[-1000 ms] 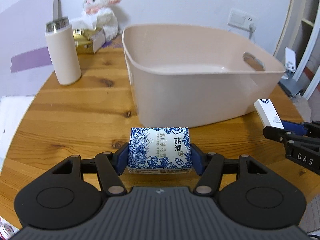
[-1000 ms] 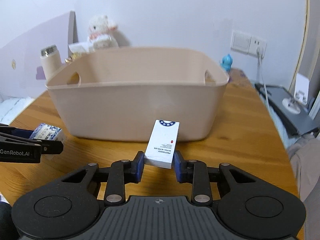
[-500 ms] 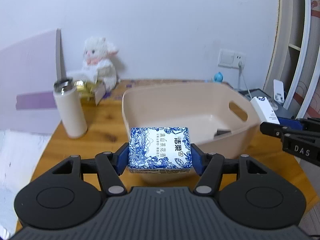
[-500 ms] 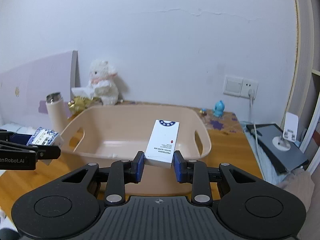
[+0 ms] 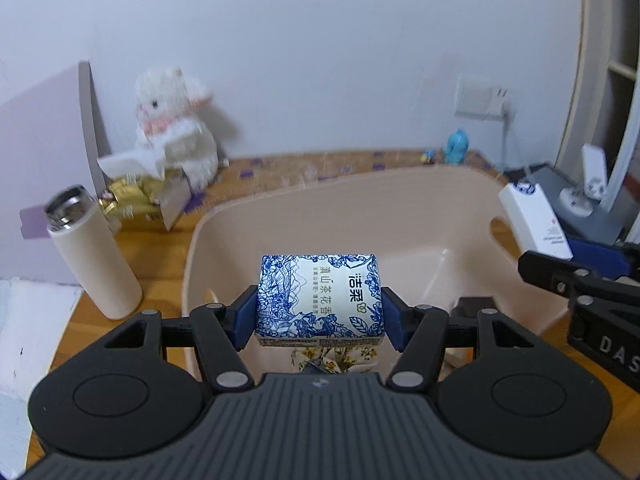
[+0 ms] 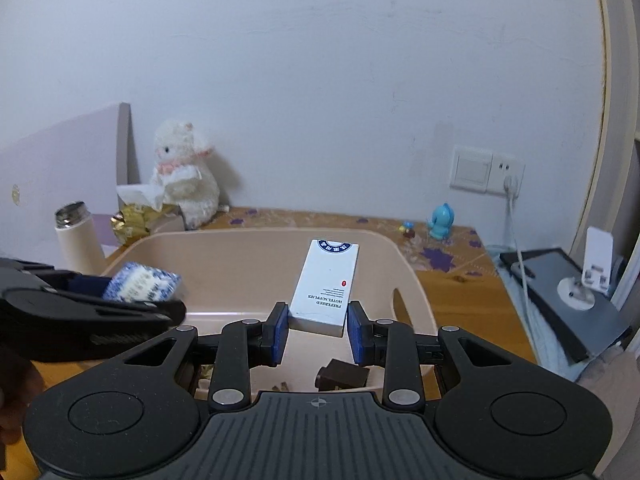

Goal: Organize objects

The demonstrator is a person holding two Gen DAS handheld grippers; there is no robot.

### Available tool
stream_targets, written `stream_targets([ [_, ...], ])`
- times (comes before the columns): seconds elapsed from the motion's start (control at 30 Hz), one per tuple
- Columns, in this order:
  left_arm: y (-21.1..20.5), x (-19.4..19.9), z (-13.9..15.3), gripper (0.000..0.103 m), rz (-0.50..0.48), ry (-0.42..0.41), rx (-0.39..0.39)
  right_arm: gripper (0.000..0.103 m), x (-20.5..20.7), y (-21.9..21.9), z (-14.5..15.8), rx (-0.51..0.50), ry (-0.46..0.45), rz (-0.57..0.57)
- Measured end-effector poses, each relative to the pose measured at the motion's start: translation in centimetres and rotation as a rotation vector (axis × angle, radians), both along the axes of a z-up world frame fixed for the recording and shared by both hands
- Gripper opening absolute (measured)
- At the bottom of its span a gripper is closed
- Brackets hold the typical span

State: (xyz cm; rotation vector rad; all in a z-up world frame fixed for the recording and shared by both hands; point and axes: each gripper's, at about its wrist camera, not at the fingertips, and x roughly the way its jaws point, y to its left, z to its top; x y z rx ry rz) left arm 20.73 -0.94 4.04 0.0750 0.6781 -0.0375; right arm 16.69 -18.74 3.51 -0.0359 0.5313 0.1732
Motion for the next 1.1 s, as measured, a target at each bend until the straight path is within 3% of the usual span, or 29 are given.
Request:
stream_targets([
  [0.2,0.3,2.2,-2.5,0.064,0.019,0.136,0.000,0.029,2.7,0.8,-2.2,-0.039,0.088,-0.013],
  [0.3,0.2,2.4,-2.9,0.065,0.014,0.144,0.041,0.029,3.4,1.1,-2.9,-0.054,0.125,-0.007],
  [0.43,0.5,2.6,-2.7,0.066,-0.001,0.158,0.007,0.029,3.6,1.6,-3.2,-0.071,0.146,0.007],
  [0.47,0.4,2.5,-2.6,0.067,-0.002,0.156,0.007,0.032,3.5,1.7,-3.2,-0.074,0.146,0.008],
  [0.5,0.3,2.3,-2.4,0.069,0.000,0.148,0.015,0.041,3.4,1.7,-3.1,-0.077,0.142,0.007],
  [0.57,0.1,2.0,-2.0,0.081,0.009,0.137,0.032,0.047,3.0,1.7,-2.9,-0.075,0.129,0.001],
  [0.63,0.2,1.5,-1.4,0.081,0.016,0.128,0.030,0.058,2.4,1.5,-2.5,-0.068,0.110,-0.009],
  [0.73,0.5,0.6,-0.3,0.083,0.014,0.106,0.017,0.068,1.6,1.0,-1.7,-0.050,0.097,-0.007],
  [1.1,1.2,-3.2,2.3,0.084,0.012,0.077,0.002,0.078,-1.9,-0.5,1.4,-0.048,0.078,-0.016],
])
